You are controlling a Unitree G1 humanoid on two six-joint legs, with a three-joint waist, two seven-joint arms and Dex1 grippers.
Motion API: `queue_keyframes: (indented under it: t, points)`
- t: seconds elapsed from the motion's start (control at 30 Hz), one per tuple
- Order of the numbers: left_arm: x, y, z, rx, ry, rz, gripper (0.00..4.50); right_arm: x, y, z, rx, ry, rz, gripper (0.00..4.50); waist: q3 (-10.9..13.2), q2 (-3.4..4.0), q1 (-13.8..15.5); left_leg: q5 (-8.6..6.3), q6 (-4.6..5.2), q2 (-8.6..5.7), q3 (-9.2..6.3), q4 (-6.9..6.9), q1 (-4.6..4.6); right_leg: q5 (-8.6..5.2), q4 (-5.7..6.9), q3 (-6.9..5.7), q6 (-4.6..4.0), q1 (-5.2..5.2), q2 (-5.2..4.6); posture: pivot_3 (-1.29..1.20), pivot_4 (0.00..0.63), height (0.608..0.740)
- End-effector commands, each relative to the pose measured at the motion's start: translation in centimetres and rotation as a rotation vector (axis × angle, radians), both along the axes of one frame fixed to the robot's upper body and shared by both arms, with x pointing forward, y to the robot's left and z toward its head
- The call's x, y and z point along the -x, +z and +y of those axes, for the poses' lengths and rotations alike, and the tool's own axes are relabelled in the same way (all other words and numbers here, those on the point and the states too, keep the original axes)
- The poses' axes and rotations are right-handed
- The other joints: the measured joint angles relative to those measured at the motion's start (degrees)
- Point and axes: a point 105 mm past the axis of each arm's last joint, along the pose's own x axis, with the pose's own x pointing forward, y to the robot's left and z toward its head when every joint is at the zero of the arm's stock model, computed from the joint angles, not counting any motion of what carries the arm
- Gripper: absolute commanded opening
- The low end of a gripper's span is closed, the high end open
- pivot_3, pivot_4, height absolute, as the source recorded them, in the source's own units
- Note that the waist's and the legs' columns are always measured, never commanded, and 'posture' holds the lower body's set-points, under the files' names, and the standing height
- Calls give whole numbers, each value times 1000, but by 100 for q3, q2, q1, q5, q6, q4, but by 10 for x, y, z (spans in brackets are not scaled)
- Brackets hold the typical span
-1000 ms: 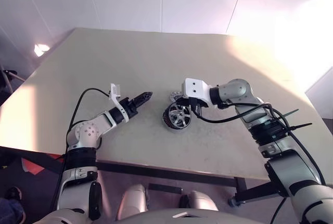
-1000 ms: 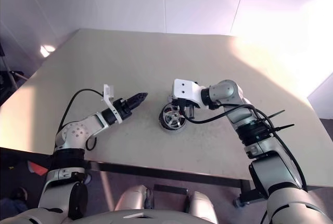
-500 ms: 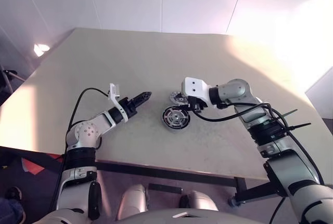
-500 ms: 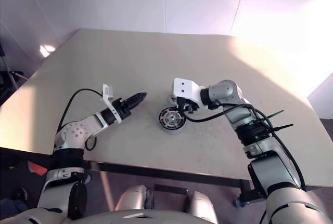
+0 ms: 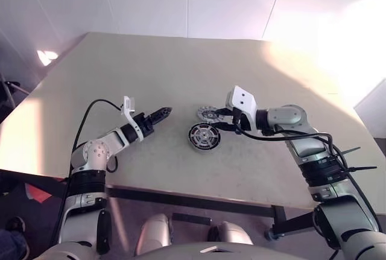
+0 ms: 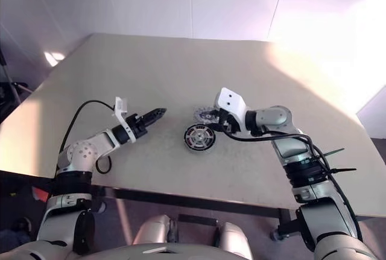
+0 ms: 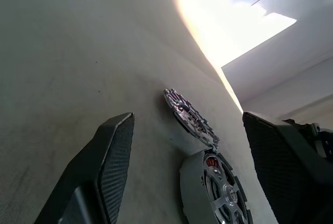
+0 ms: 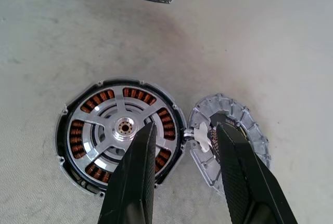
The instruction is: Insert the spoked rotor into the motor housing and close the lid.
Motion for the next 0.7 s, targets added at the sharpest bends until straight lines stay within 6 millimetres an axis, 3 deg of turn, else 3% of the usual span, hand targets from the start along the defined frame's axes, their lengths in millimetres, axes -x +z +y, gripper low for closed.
queue_keyframes:
  t: [0.03,0.23,0.4,0.6,0.7]
  points:
    - [-7,17,0,-4,-9,-66,3528,2,14,12,-47,15,-47,2055,0,0,-1,-2,-5,0,0,0,6,0,0,0,0,5,0,0,0,740]
    - [-6,13,2,-20,-6,-48,3528,6,-7,24,-67,4,30,2055,0,0,1,-3,-9,-1,0,-2,9,0,-1,1,0,9,0,0,0,740]
    - [-5,8,8,-32,19,-32,3528,10,-44,23,-35,-33,139,2055,0,0,-1,-4,-9,-1,0,-3,8,0,-5,1,0,9,-1,0,0,740]
    - [-8,9,11,-32,35,-35,3528,7,-35,22,-36,-25,106,2055,-1,-1,-1,-4,-12,-1,0,-3,32,0,-5,1,1,31,-1,0,0,740]
    - [-9,9,10,-30,37,-35,3528,8,-15,22,-53,13,52,2055,-1,-1,5,-4,-12,-1,0,-3,31,0,-5,2,1,31,-1,0,0,740]
